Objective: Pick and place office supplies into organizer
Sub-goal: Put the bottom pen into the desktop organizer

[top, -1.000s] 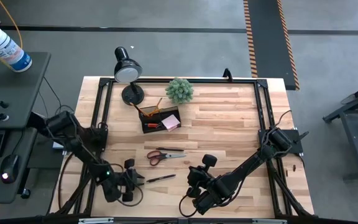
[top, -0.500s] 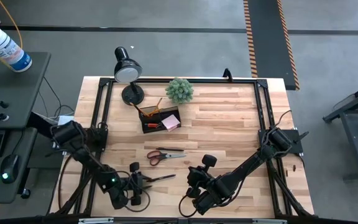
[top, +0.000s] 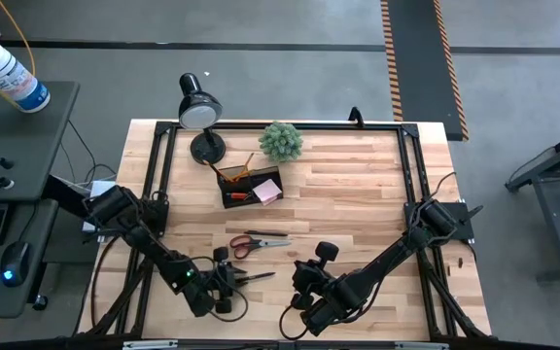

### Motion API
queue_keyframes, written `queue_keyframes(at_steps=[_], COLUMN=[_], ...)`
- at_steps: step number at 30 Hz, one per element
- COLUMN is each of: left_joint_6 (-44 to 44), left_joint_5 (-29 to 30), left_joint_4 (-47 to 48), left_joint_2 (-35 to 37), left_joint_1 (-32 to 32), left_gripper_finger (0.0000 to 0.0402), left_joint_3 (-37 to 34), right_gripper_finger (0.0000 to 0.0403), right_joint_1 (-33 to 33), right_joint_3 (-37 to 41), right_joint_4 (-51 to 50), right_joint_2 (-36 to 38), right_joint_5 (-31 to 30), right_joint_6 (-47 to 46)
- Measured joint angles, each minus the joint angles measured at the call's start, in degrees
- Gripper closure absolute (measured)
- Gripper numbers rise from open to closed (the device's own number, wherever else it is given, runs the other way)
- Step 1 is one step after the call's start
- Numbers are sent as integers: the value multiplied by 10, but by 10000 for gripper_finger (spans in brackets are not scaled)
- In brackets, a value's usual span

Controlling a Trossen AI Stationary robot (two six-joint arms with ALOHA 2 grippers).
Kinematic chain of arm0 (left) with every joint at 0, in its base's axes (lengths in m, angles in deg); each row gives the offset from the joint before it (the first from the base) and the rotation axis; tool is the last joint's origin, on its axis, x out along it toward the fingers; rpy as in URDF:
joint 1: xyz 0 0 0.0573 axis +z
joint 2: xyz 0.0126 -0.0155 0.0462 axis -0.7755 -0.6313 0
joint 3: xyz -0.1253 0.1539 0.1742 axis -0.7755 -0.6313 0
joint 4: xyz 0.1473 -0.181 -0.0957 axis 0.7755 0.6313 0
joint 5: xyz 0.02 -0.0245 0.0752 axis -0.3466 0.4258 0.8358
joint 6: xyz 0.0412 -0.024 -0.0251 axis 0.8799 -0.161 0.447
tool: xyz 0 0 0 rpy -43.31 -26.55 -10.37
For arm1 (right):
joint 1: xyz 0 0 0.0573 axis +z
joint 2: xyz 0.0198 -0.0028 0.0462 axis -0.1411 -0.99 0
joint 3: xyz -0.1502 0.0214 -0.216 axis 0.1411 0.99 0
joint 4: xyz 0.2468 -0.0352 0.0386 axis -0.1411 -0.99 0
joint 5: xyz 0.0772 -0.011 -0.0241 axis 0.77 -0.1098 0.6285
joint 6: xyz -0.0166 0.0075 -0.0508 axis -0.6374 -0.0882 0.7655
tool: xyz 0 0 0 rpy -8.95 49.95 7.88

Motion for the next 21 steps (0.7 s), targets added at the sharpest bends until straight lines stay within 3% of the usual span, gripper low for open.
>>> queue_keyframes(at_steps=[6, 13, 21], left_joint_6=[24, 80, 93], left_joint_5=[-8, -7, -7], left_joint_4=[-3, -19, -28], left_joint_2=[0, -1, -1], left_joint_1=[6, 7, 6], left_gripper_finger=[300, 387, 384], left_joint_3=[0, -1, -2], right_gripper_finger=[392, 392, 392], right_joint_1=[0, 0, 0], right_joint_3=[0, 0, 0], right_joint_4=[0, 0, 0], right_joint_2=[0, 0, 0], right_joint_5=[0, 0, 0], right_joint_6=[0, 0, 0])
